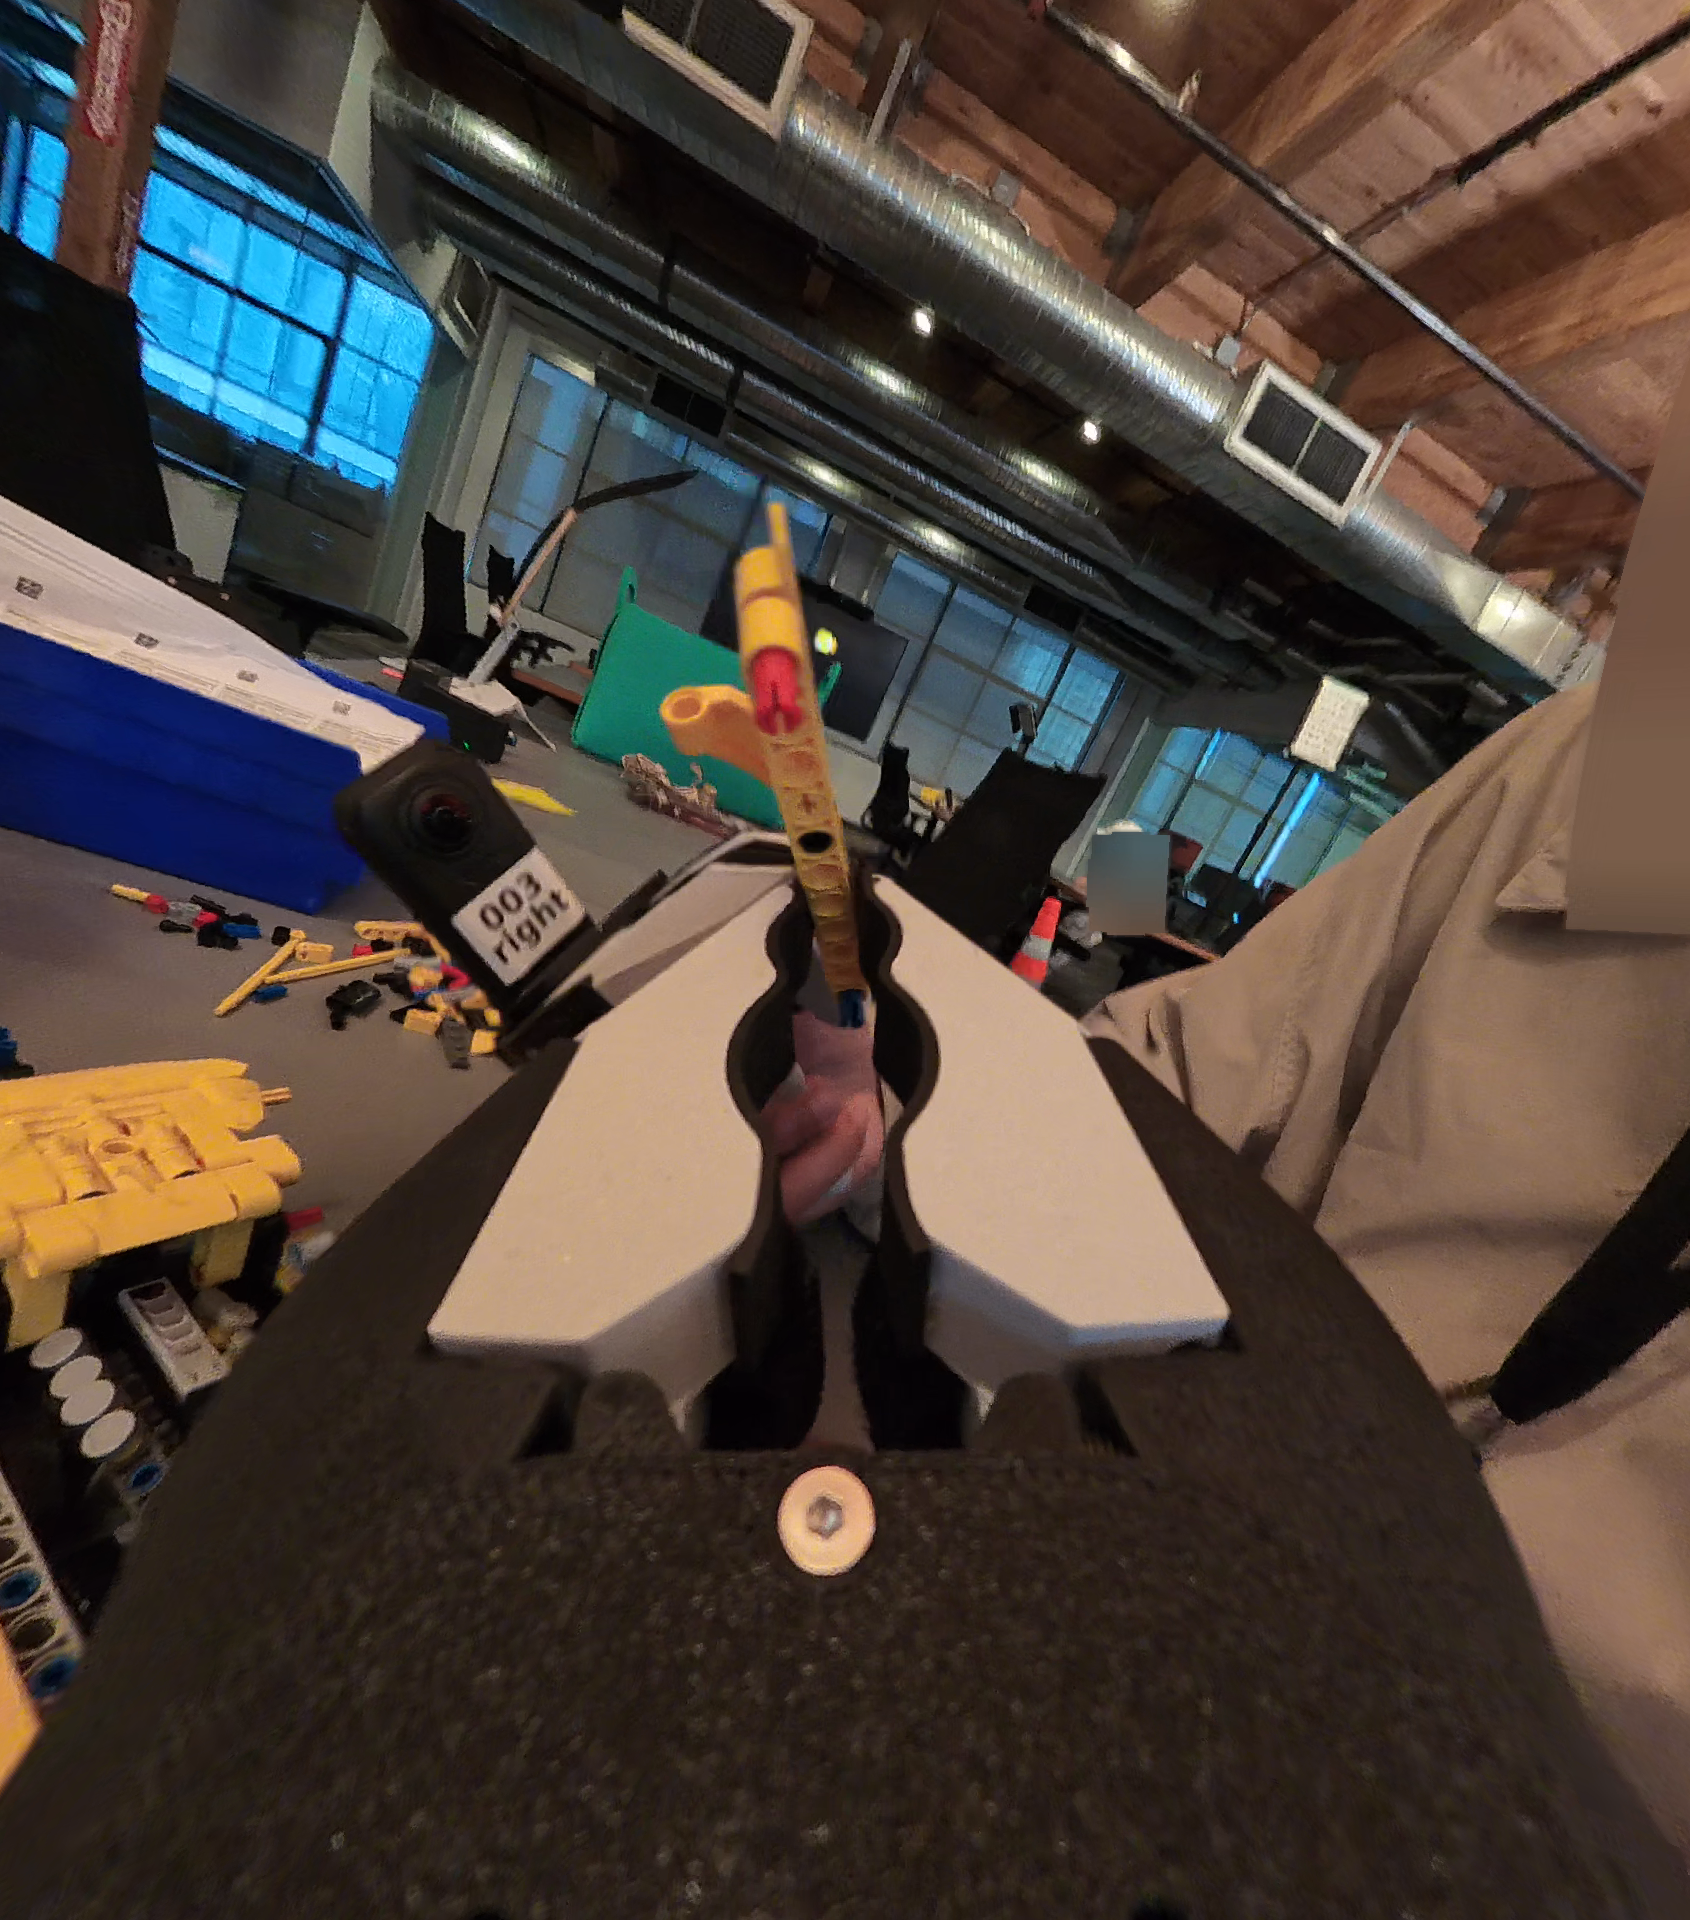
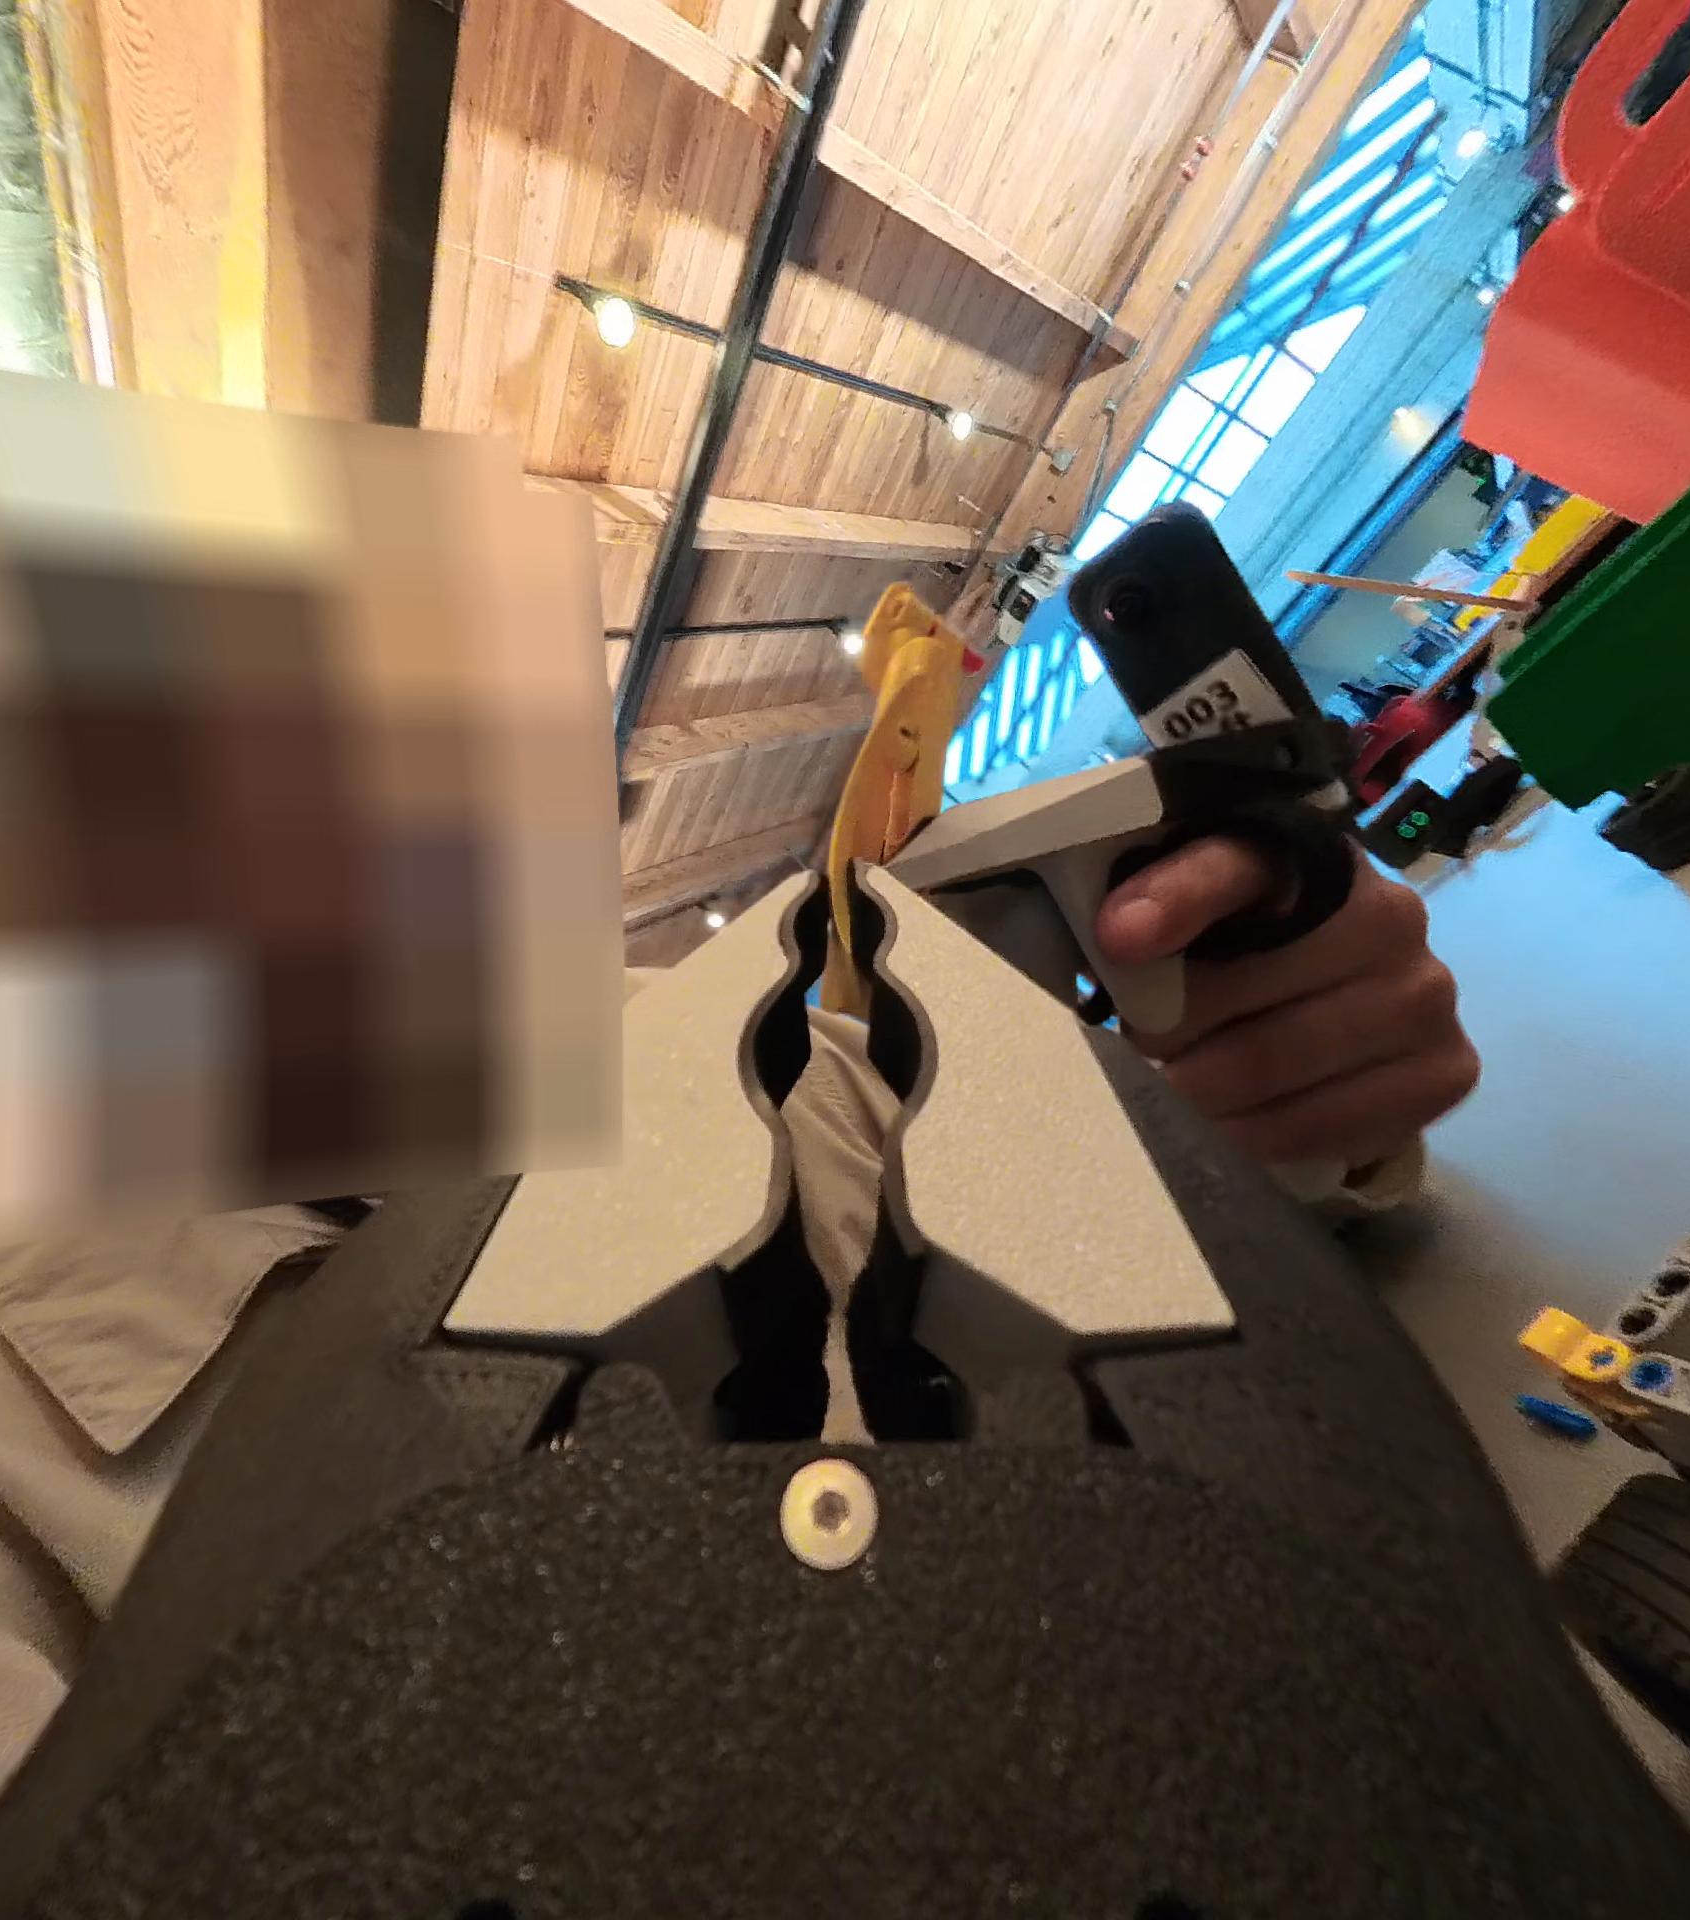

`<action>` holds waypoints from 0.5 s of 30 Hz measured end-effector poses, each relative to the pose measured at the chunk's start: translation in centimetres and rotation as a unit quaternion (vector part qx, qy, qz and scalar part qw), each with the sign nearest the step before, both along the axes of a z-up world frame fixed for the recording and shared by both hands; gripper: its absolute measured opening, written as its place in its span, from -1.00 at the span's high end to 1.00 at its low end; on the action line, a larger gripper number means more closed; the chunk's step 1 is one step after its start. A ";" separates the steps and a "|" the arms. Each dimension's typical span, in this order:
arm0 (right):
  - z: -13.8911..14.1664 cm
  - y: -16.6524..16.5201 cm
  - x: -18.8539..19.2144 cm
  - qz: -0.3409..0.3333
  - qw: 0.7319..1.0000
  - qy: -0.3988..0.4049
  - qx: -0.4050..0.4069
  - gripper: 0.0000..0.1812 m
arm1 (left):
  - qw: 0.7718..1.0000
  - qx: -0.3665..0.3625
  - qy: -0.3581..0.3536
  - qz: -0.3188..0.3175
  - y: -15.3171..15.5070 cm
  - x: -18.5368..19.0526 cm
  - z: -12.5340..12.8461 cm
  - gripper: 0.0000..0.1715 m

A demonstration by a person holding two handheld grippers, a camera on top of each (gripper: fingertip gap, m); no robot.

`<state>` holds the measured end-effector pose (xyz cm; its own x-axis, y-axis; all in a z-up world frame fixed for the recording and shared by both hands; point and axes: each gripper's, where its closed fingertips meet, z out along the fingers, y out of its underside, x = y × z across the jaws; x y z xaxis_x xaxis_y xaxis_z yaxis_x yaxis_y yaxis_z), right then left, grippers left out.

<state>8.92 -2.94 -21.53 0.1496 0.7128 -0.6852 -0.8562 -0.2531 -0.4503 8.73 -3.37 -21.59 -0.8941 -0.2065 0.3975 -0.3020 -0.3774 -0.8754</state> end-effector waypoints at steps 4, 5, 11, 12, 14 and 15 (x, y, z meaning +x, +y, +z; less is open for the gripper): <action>-0.6 0.5 0.8 -0.086 0.991 -0.101 -0.029 0.92 | 0.999 0.039 -0.001 0.019 0.6 0.2 -0.9 0.93; -0.7 0.7 1.3 -0.121 0.983 -0.129 -0.039 0.72 | 0.998 0.053 0.006 0.027 0.8 0.6 -1.4 0.93; -1.3 1.5 1.9 -0.238 0.924 -0.292 -0.062 0.66 | 0.993 0.076 0.089 -0.005 -0.1 1.2 -4.2 0.93; -1.2 1.5 2.0 -0.235 0.929 -0.280 -0.058 0.68 | 0.991 0.086 0.100 -0.017 -0.6 1.1 -4.7 0.93; -1.1 1.3 2.8 -0.239 0.934 -0.258 -0.066 0.67 | 0.986 0.112 0.114 -0.042 -1.6 0.5 -5.9 0.94; -1.2 1.3 3.4 -0.252 0.931 -0.255 -0.074 0.63 | 0.984 0.127 0.118 -0.049 -2.0 0.2 -6.4 0.94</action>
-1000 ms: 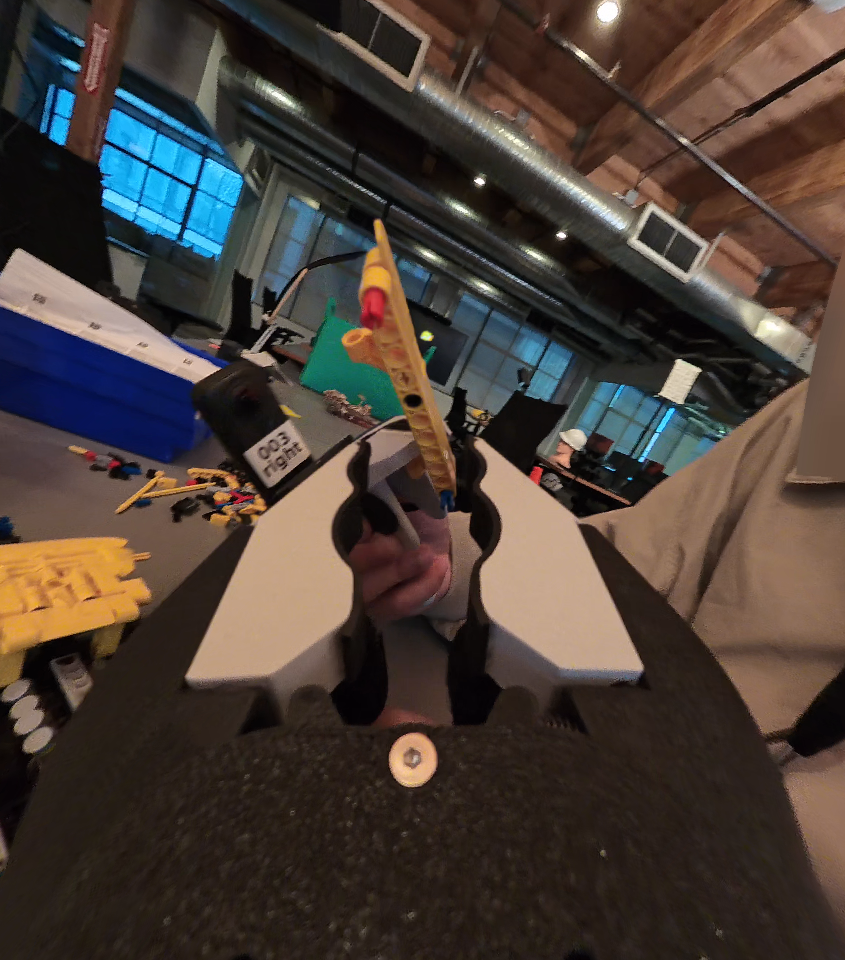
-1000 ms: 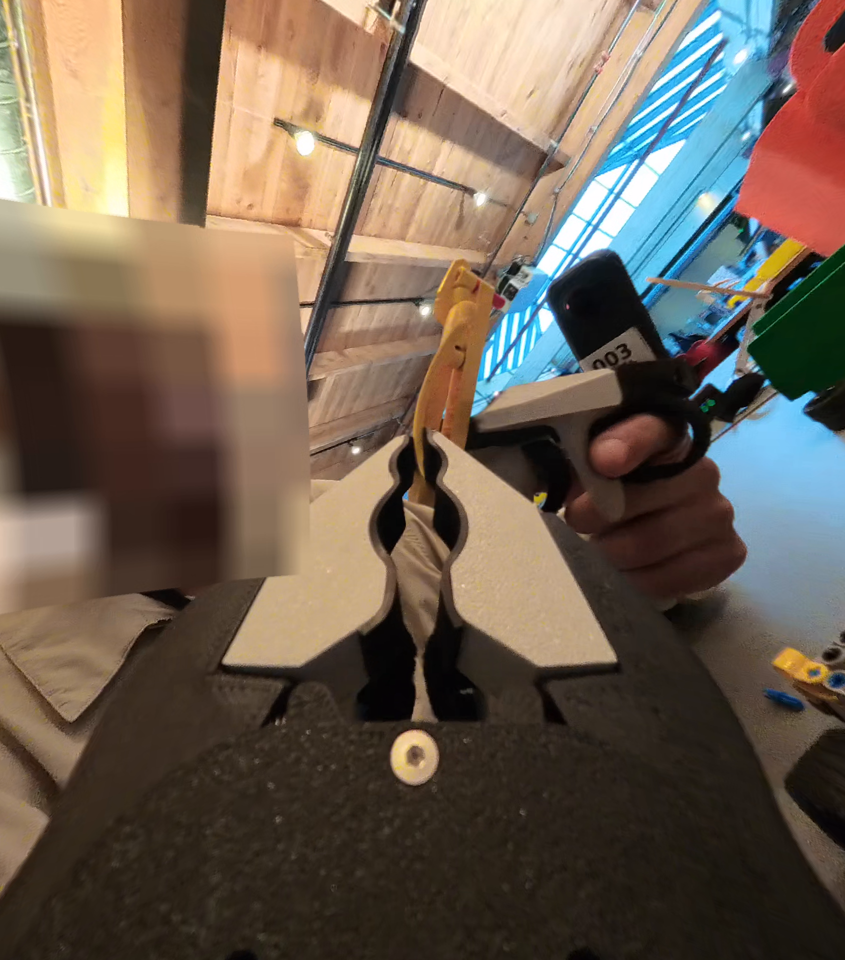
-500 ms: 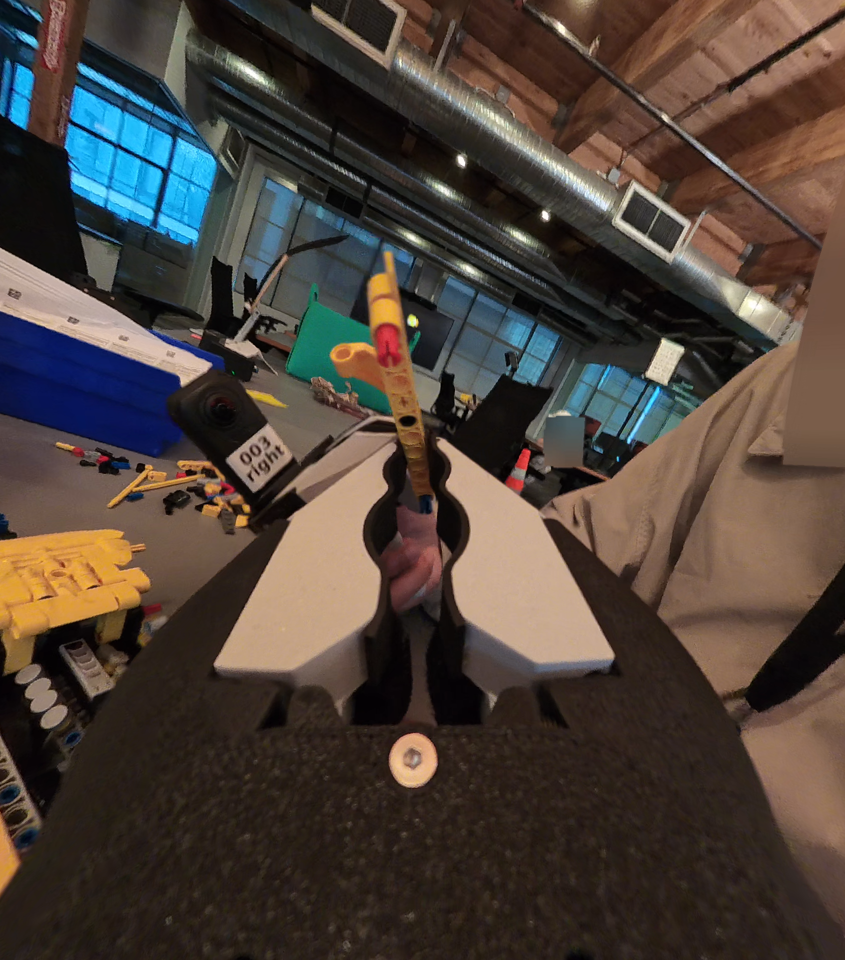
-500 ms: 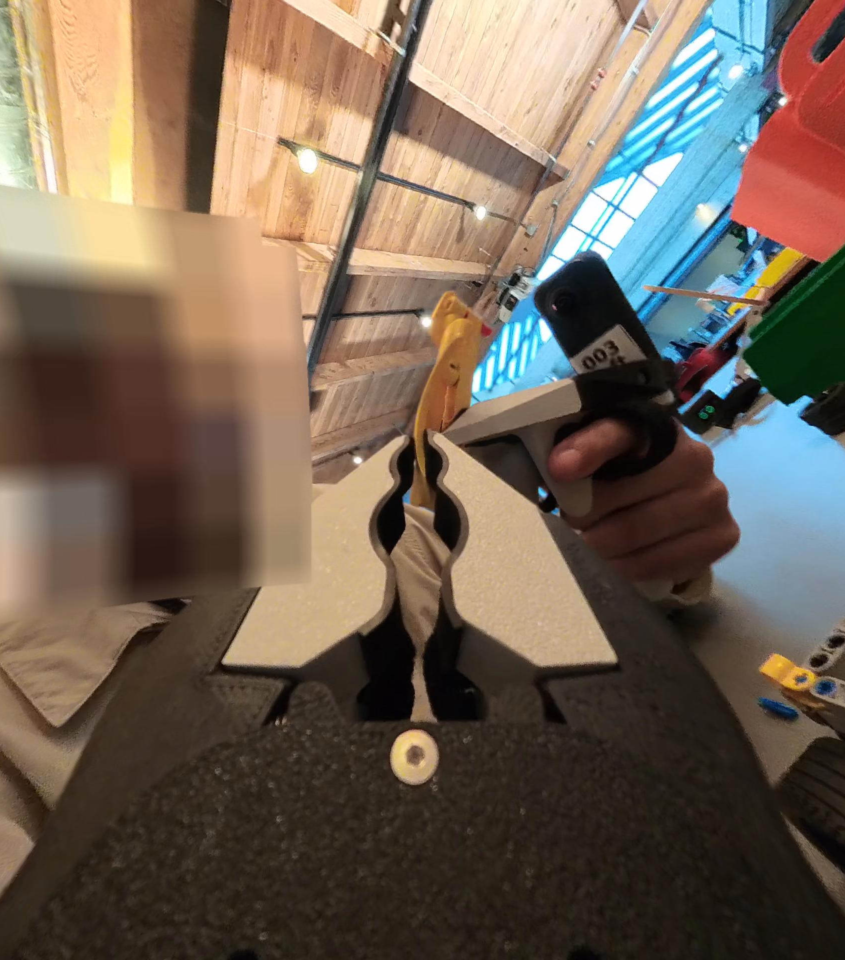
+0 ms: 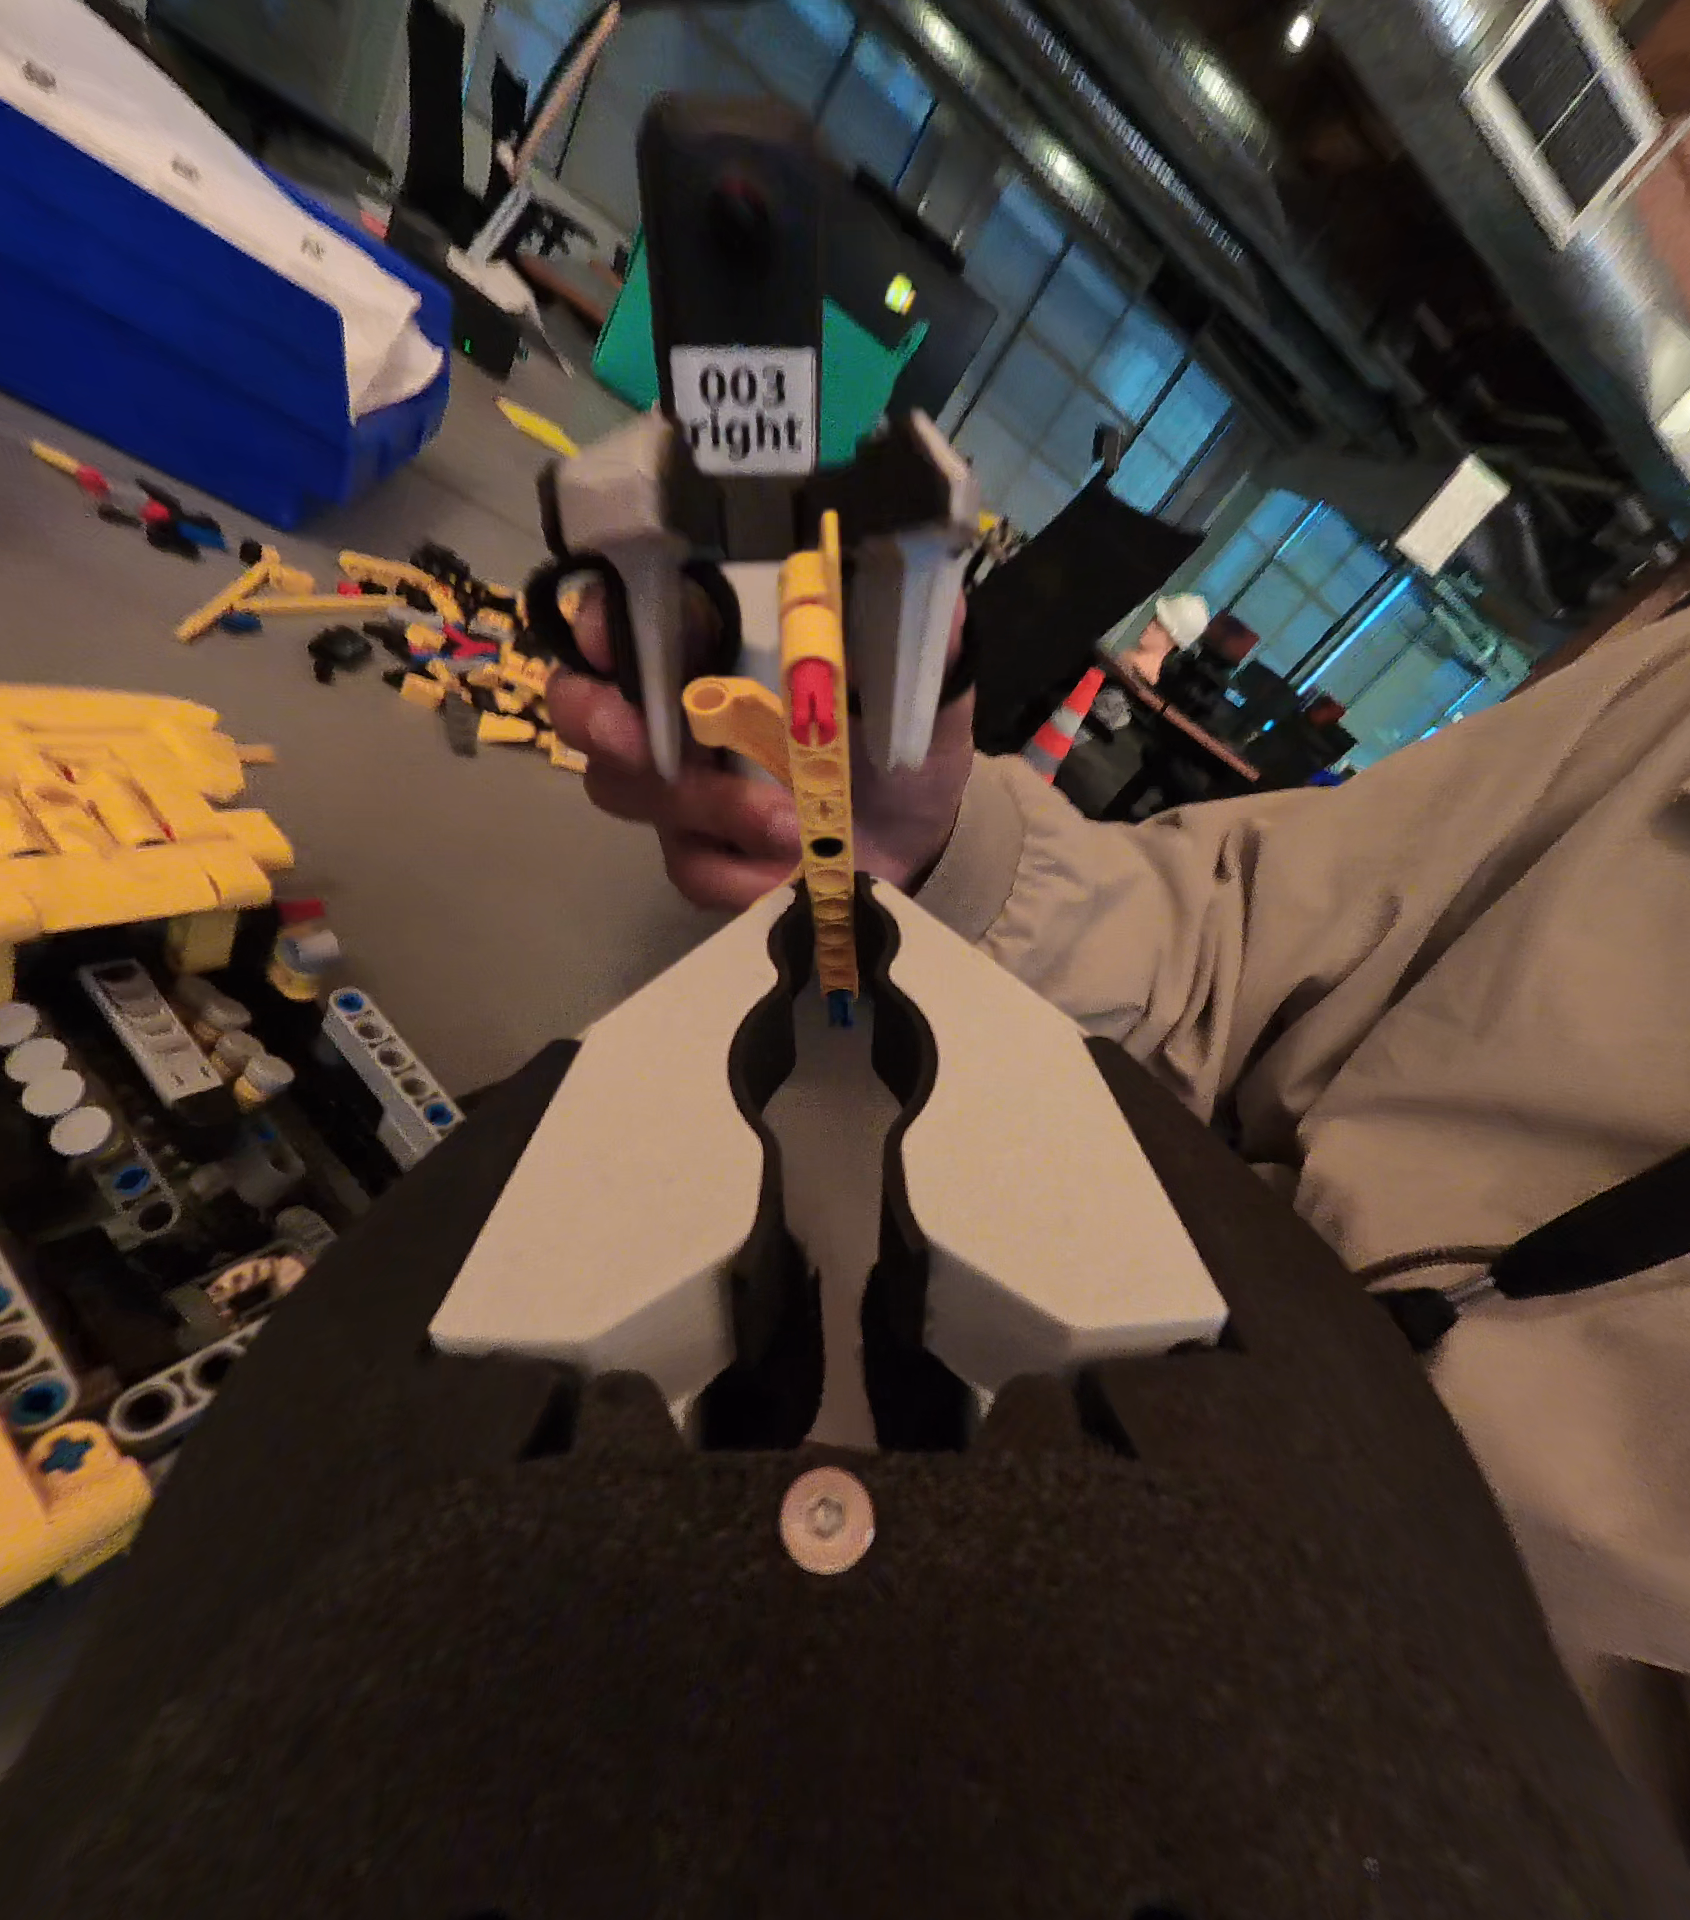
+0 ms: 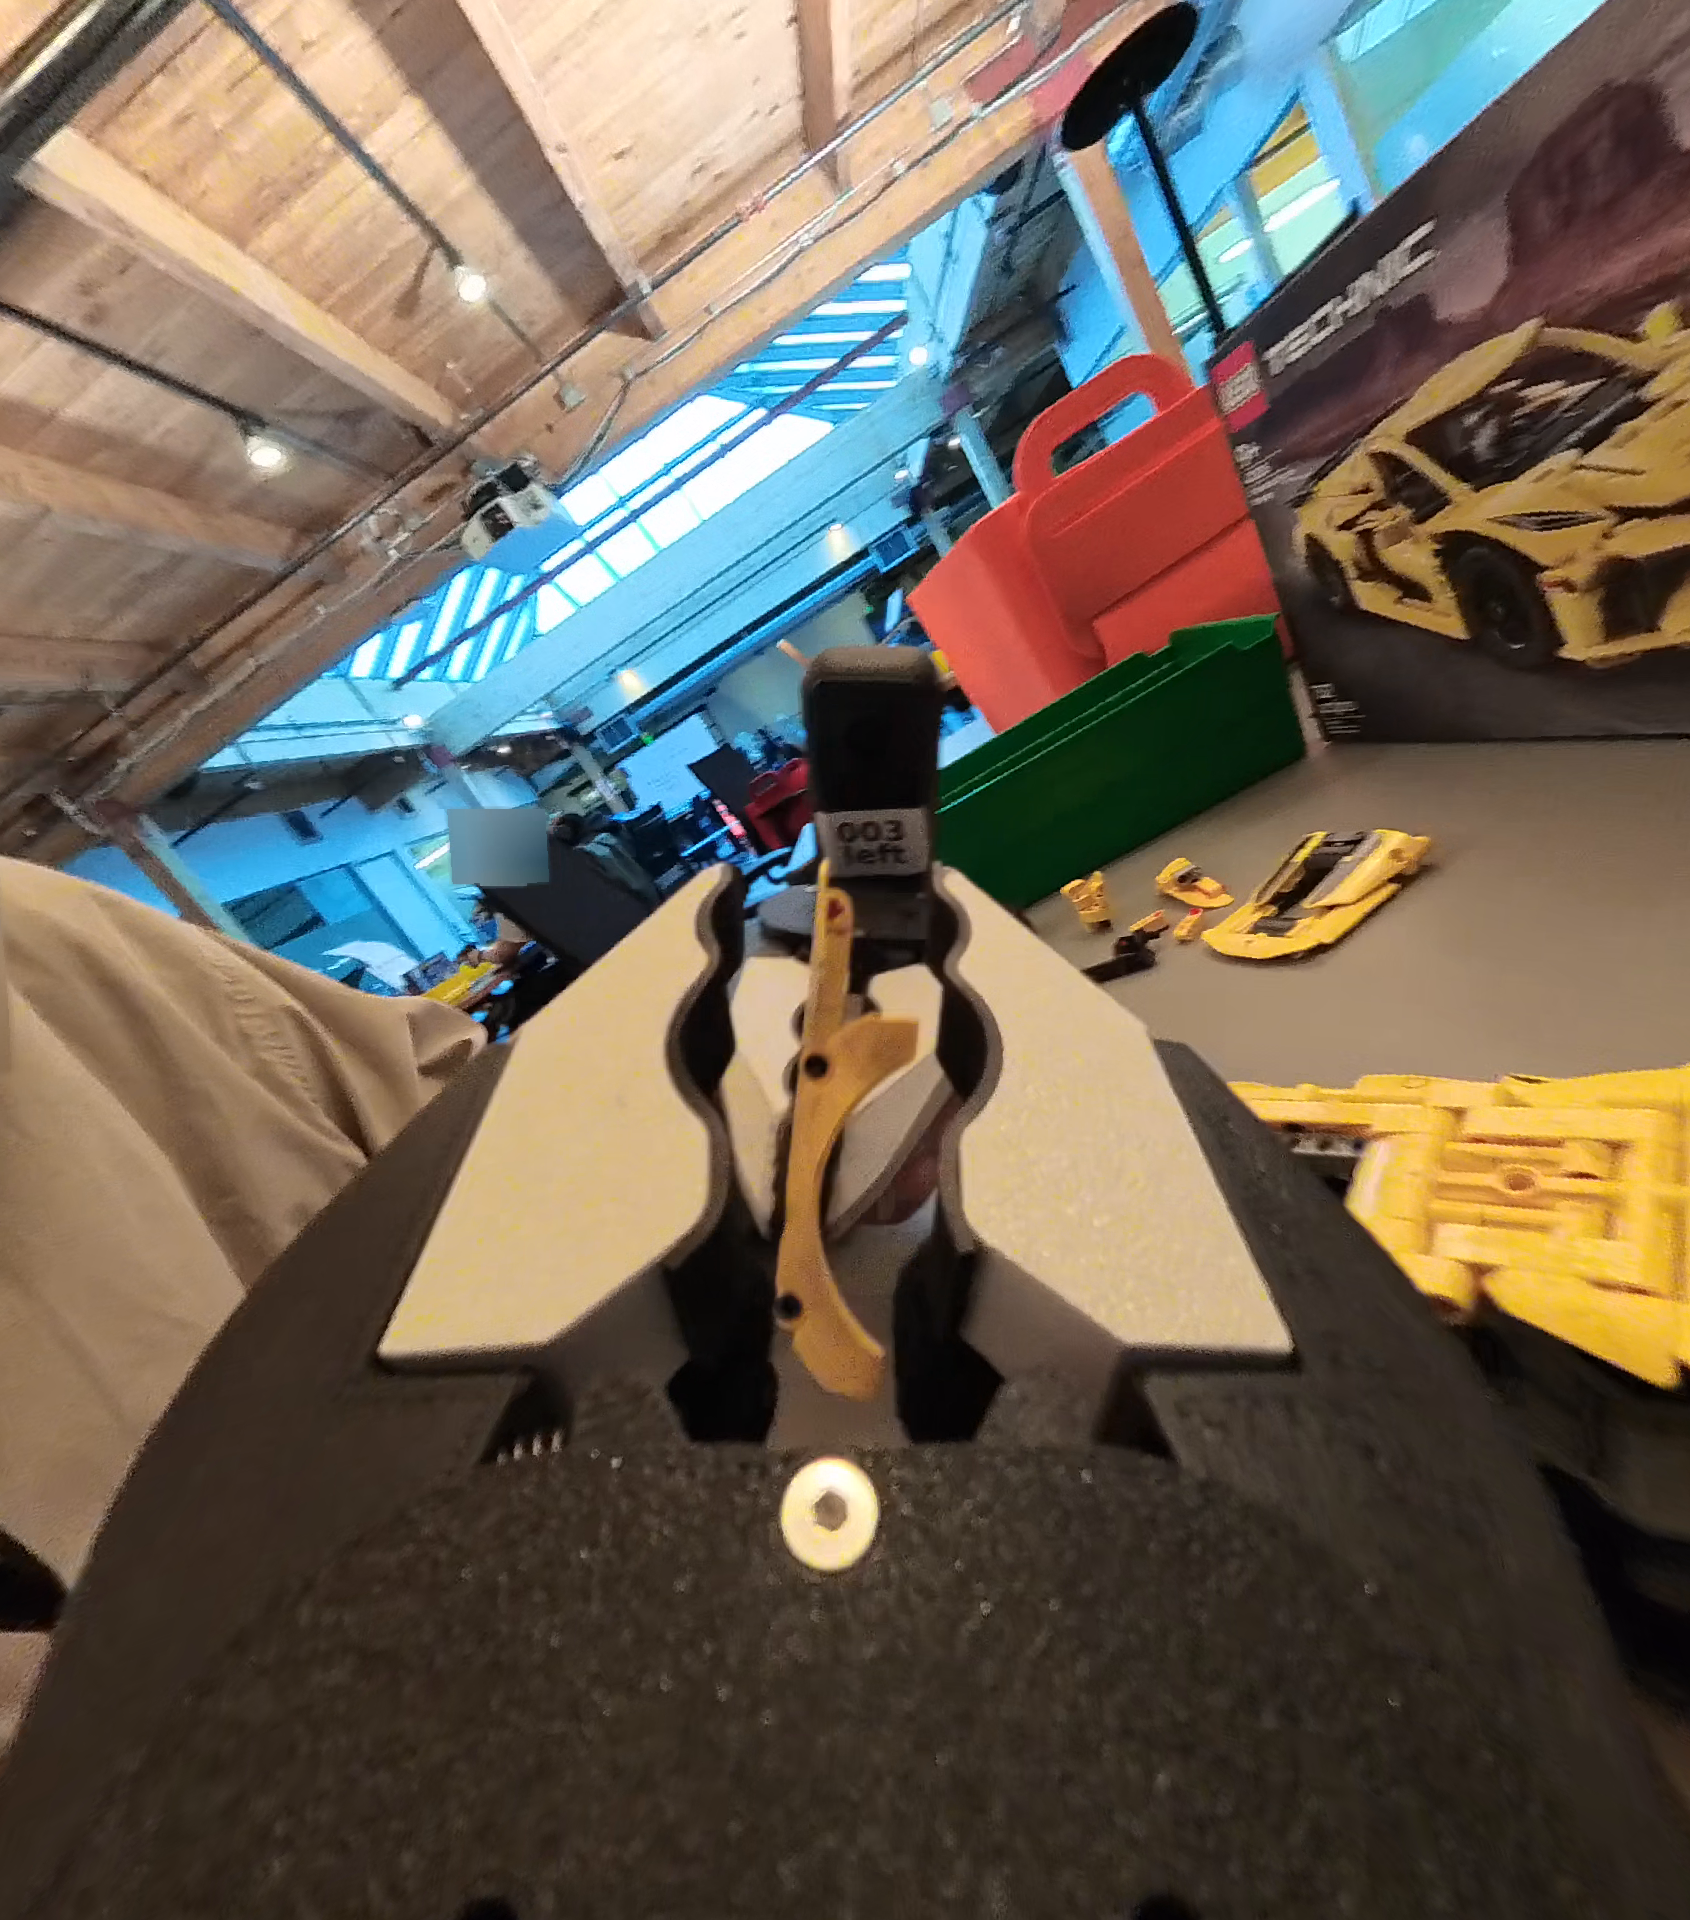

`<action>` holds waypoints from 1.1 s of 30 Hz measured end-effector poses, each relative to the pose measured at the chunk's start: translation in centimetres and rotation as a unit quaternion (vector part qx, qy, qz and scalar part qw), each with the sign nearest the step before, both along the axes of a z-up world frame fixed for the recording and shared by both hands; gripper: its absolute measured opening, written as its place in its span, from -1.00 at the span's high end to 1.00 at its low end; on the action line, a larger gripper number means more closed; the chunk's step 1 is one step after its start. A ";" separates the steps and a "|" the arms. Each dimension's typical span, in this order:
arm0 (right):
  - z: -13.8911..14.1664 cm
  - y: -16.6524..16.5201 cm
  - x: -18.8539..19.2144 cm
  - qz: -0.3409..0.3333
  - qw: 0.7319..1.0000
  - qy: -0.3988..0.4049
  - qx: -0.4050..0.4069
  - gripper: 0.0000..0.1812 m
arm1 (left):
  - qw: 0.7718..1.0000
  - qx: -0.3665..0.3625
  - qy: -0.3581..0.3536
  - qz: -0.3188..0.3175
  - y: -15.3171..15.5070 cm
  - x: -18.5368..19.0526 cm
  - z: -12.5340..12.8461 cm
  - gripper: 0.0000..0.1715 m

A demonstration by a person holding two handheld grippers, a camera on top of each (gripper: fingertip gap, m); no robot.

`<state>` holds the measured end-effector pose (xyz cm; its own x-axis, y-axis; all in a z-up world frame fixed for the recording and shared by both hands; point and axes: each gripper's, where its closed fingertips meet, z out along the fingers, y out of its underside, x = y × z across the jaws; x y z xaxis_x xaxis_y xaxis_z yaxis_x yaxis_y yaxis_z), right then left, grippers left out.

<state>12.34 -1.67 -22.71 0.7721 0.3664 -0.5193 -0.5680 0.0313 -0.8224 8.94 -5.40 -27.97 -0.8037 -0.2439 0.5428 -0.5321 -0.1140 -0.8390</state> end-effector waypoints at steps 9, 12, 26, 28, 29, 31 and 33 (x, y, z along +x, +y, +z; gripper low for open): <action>-2.6 0.0 -2.3 0.042 0.991 -0.090 -0.084 0.94 | 0.998 0.067 -0.011 -0.003 -0.3 -0.4 -1.4 0.93; -2.6 -0.3 -2.0 0.047 0.993 -0.077 -0.081 0.94 | 0.992 0.087 -0.063 0.068 1.5 1.2 -0.5 0.68; -2.7 0.0 -3.2 0.071 0.991 -0.071 -0.084 0.94 | 0.989 0.016 -0.122 0.080 2.9 0.5 3.4 0.92; -2.6 -0.1 -3.3 0.073 0.991 -0.071 -0.081 0.94 | 0.989 0.008 -0.127 0.081 2.8 0.5 3.7 0.93; -2.5 -0.1 -3.2 0.072 0.992 -0.069 -0.080 0.94 | 0.989 0.001 -0.126 0.082 2.8 0.5 3.8 0.93; -2.4 -0.2 -3.2 0.071 0.992 -0.070 -0.079 0.94 | 0.987 0.000 -0.137 0.083 2.7 0.5 3.8 0.93; -2.3 -0.2 -2.9 0.056 0.993 -0.073 -0.071 0.92 | 0.984 0.017 -0.153 0.093 2.6 0.6 3.7 0.93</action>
